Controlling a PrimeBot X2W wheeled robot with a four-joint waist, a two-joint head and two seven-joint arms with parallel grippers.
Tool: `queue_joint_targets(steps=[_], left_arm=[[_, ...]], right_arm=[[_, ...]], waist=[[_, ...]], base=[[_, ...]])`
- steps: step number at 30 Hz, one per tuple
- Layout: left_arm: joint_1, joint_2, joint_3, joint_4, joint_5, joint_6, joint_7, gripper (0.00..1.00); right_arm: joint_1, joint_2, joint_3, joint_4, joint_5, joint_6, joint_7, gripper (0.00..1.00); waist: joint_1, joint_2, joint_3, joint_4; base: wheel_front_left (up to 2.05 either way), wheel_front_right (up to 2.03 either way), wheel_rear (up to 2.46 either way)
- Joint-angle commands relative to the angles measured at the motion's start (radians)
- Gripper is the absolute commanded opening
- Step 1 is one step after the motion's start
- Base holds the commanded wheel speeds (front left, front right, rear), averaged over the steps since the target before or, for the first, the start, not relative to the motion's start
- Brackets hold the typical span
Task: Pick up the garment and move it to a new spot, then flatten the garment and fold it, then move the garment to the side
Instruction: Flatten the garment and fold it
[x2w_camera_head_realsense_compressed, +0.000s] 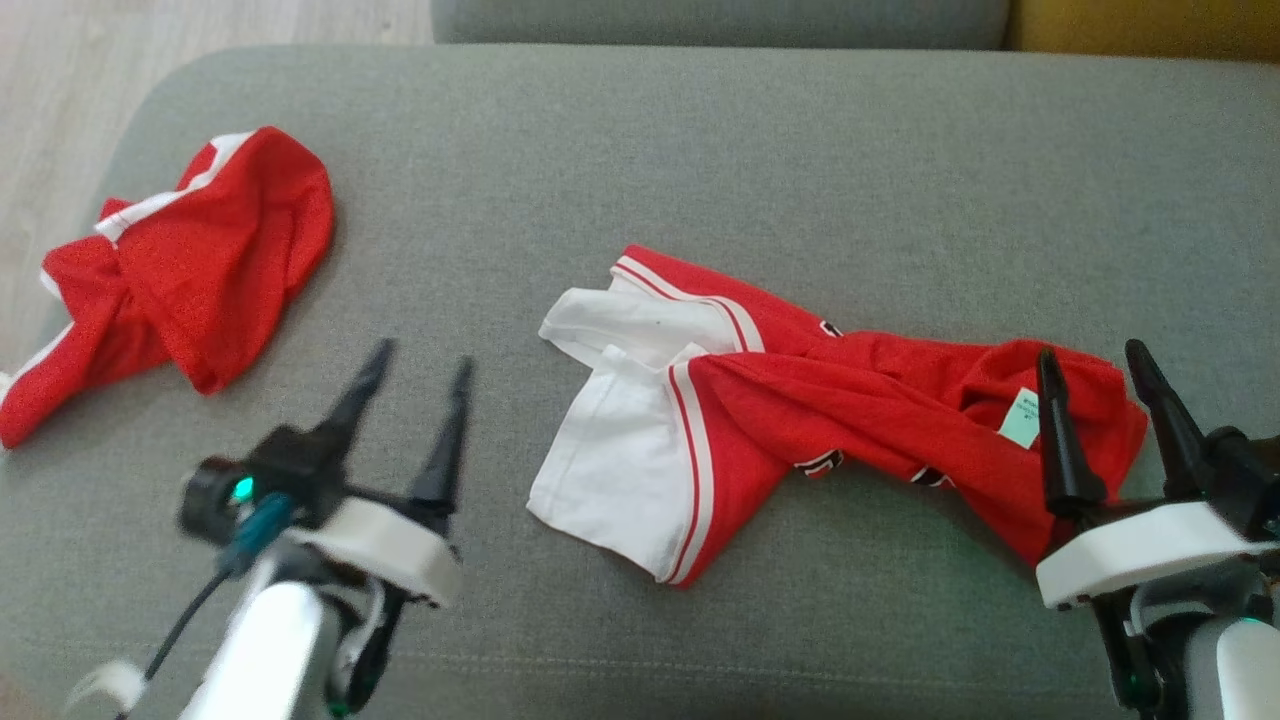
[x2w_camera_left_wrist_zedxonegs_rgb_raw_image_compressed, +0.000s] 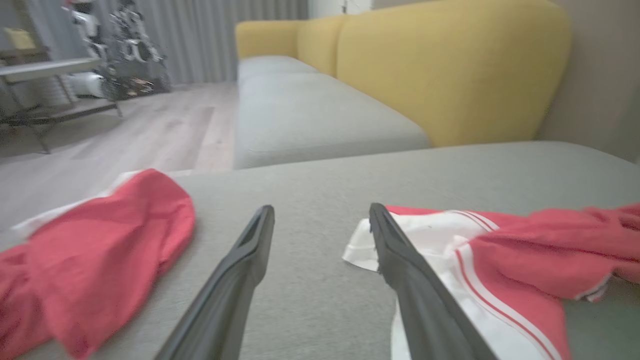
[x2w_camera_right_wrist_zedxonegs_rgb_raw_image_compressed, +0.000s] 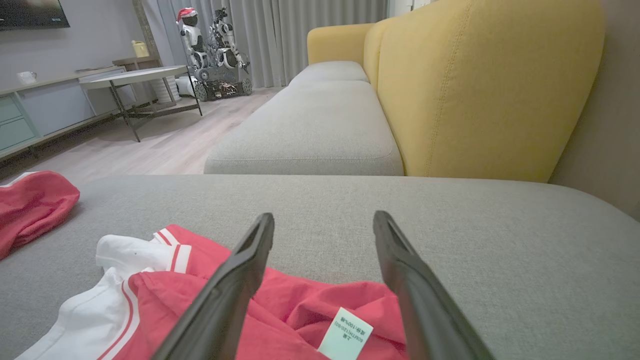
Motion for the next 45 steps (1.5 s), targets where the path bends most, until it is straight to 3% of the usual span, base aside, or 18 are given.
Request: queue_joint_targets(steps=[1, 9, 20, 21, 23, 29, 39, 45], left_arm=[[-0.067, 0.001, 0.006, -0.003, -0.009, -0.023, 0.016, 1.00], [-0.093, -0.071, -0.094, 0.209, -0.076, -0.097, 0.086, 1.00], [-0.125, -0.085, -0.122, 0.409, -0.124, -0.110, 0.151, 1.00], [-0.128, -0.085, -0.123, 0.416, -0.126, -0.111, 0.153, 0.74], [-0.135, -0.082, -0.126, 0.424, -0.126, -0.112, 0.148, 0.00], [-0.150, -0.069, -0.131, 0.425, -0.120, -0.109, 0.127, 0.00], [-0.175, -0.059, -0.129, 0.403, -0.123, -0.099, 0.108, 0.00], [-0.183, -0.056, -0.133, 0.405, -0.126, -0.096, 0.102, 0.00]], right_arm=[[-0.026, -0.007, 0.022, -0.040, -0.005, -0.001, 0.004, 1.00], [-0.029, -0.007, 0.046, -0.029, 0.008, -0.001, 0.011, 1.00], [-0.008, -0.006, 0.057, -0.019, 0.028, -0.001, 0.024, 1.00], [-0.007, -0.006, 0.061, -0.016, 0.028, -0.001, 0.023, 1.00], [-0.003, -0.006, 0.065, -0.011, 0.029, -0.001, 0.023, 1.00], [0.011, -0.006, 0.047, -0.002, 0.028, -0.001, 0.034, 1.00], [0.062, -0.006, -0.033, 0.082, 0.034, -0.001, 0.147, 1.00], [0.047, -0.006, -0.023, 0.102, 0.067, -0.001, 0.156, 1.00]], waist=[[0.0000, 0.0000, 0.017, -0.007], [0.0000, 0.0000, 0.063, -0.039], [0.0000, 0.0000, 0.081, -0.070], [0.0000, 0.0000, 0.081, -0.071], [0.0000, 0.0000, 0.081, -0.075], [0.0000, 0.0000, 0.083, -0.081], [0.0000, 0.0000, 0.125, -0.075], [0.0000, 0.0000, 0.137, -0.076]], base=[[0.00, 0.00, 0.00], [0.00, 0.00, 0.00], [0.00, 0.00, 0.00], [0.00, 0.00, 0.00], [0.00, 0.00, 0.00], [0.00, 0.00, 0.00], [0.00, 0.00, 0.00], [0.00, 0.00, 0.00]])
